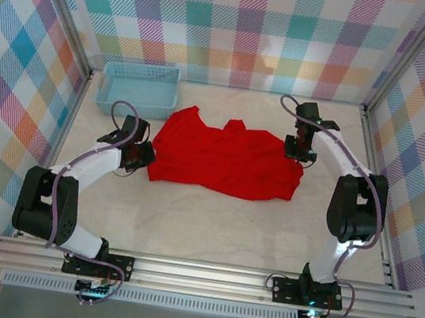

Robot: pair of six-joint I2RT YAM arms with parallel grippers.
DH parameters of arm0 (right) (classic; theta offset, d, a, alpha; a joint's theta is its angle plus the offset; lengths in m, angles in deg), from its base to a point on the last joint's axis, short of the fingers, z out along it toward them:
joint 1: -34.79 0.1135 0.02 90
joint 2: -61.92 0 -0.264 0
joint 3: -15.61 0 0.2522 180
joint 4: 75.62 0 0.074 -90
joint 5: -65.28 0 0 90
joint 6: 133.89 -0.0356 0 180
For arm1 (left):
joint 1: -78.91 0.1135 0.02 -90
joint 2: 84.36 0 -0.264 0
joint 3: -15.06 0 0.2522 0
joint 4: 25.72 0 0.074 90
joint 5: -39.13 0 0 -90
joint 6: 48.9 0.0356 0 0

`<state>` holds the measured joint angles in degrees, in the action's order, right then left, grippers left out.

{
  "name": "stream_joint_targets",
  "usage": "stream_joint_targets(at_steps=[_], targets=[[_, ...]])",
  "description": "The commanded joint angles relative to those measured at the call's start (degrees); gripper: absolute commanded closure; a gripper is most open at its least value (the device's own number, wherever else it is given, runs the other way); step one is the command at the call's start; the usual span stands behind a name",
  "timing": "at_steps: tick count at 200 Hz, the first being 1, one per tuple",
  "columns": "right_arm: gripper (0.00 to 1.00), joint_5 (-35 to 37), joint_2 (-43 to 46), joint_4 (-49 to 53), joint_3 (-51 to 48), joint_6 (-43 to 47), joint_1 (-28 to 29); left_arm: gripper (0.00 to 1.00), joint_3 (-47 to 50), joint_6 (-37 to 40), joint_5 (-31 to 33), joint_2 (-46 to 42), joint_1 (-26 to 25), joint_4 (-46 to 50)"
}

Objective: Fold the inside-out t-shirt

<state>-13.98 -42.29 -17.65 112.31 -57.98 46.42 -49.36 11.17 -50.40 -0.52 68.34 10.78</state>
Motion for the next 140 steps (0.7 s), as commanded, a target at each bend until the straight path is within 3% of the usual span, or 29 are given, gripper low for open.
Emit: stream_joint_targets(at_steps=[1, 140], targets=[[0.75, -2.3, -1.0, 0.0, -0.5, 0.6, -0.1, 1.00, -1.5, 1.1, 0.0, -0.1, 0.6, 1.2], [0.80, -0.5, -5.0, 1.8, 1.1, 0.1, -0.3, 1.00, -1.3, 1.1, 0.0, 0.1, 0.6, 1.3]])
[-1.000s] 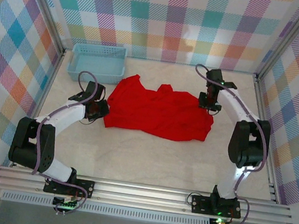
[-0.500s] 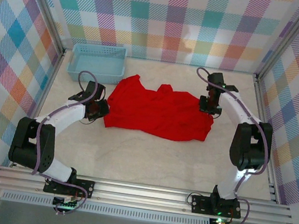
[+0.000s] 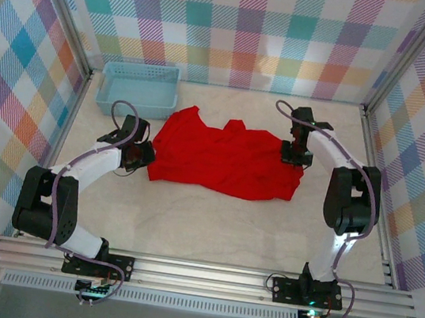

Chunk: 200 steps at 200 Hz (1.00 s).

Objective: Fold the inside-out t-shirt

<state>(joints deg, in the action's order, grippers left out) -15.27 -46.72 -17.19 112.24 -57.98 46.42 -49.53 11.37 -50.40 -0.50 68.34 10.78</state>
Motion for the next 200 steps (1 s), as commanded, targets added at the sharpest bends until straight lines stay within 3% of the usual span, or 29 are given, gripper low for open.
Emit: stream_joint_targets(at_steps=[1, 113, 200], targets=[[0.80, 0.7, -0.6, 1.4, 1.2, 0.1, -0.2, 1.00, -1.2, 0.9, 0.0, 0.1, 0.6, 1.3], [0.84, -5.2, 0.4, 0.7, -0.1, -0.5, -2.5, 1.00, -1.3, 1.2, 0.3, -0.3, 0.6, 2.0], [0.79, -7.9, -1.8, 1.2, 0.7, 0.2, -2.5, 1.00, -1.4, 1.3, 0.1, -0.1, 0.6, 2.0]])
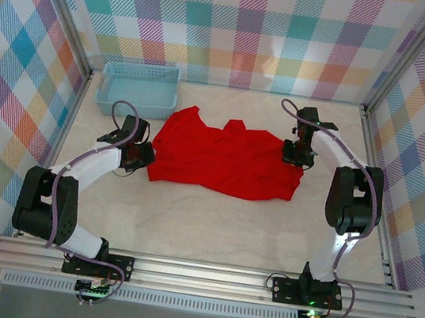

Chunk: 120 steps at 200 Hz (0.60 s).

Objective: Fold the inside-out t-shirt

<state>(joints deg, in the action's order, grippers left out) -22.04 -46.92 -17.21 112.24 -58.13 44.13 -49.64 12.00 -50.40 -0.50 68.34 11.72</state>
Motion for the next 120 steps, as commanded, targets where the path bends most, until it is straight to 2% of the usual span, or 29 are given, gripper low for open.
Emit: stream_joint_targets(at_steps=[1, 48, 69, 92, 120], targets=[[0.79, -1.1, -1.6, 1.2, 0.7, 0.4, -0.2, 1.00, -1.3, 0.6, 0.1, -0.1, 0.6, 1.1], [0.79, -1.2, -2.5, 1.9, 1.1, 0.5, -0.2, 1.00, -1.3, 0.8, 0.3, -0.7, 0.6, 1.3], [0.90, 0.6, -1.4, 2.8, 1.3, 0.4, -0.1, 1.00, -1.4, 0.6, 0.3, -0.8, 0.6, 1.5], [1.00, 7.6, 4.8, 4.1, 0.6, -1.0, -0.2, 1.00, -1.0, 0.5, -0.3, -2.4, 0.6, 1.0], [1.00, 16.9, 16.4, 8.5, 2.8, -2.3, -0.6, 1.00, -0.8, -0.6, -2.0, -8.5, 0.8, -0.5]])
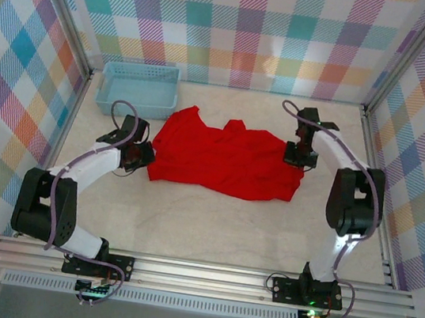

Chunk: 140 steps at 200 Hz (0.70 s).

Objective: Fold the inside-out t-shirt

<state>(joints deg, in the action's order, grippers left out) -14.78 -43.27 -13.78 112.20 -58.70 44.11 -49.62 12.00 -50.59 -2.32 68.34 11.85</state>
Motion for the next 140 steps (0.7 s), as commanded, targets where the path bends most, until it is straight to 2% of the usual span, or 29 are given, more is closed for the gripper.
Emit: stream_joint_targets(at_steps=[1, 56, 78, 102, 115, 140], targets=[[1.00, 9.8, 13.3, 5.3, 3.1, -1.7, -0.6, 1.00, -0.8, -0.6, -1.9, -7.0, 0.8, -0.7], [1.00, 13.4, 32.1, 12.0, 18.5, -3.3, -0.7, 1.00, -5.6, -2.1, -7.8, -23.6, 0.8, -5.6], [1.00, 14.2, 38.2, 12.0, 22.3, -2.9, -0.7, 1.00, -4.7, -1.5, -9.3, -26.4, 0.8, -8.4], [1.00, 13.6, 42.3, 10.5, 22.0, -1.0, -0.8, 1.00, -4.1, -0.8, -9.5, -21.0, 0.7, -8.4], [1.00, 12.0, 41.5, 11.0, 20.9, 0.3, -0.7, 1.00, -5.7, -0.5, -9.6, -14.6, 0.8, -3.9], [1.00, 10.4, 36.9, 13.1, 16.6, 0.4, -0.7, 1.00, -9.4, -0.5, -13.9, -4.9, 0.7, -0.5]])
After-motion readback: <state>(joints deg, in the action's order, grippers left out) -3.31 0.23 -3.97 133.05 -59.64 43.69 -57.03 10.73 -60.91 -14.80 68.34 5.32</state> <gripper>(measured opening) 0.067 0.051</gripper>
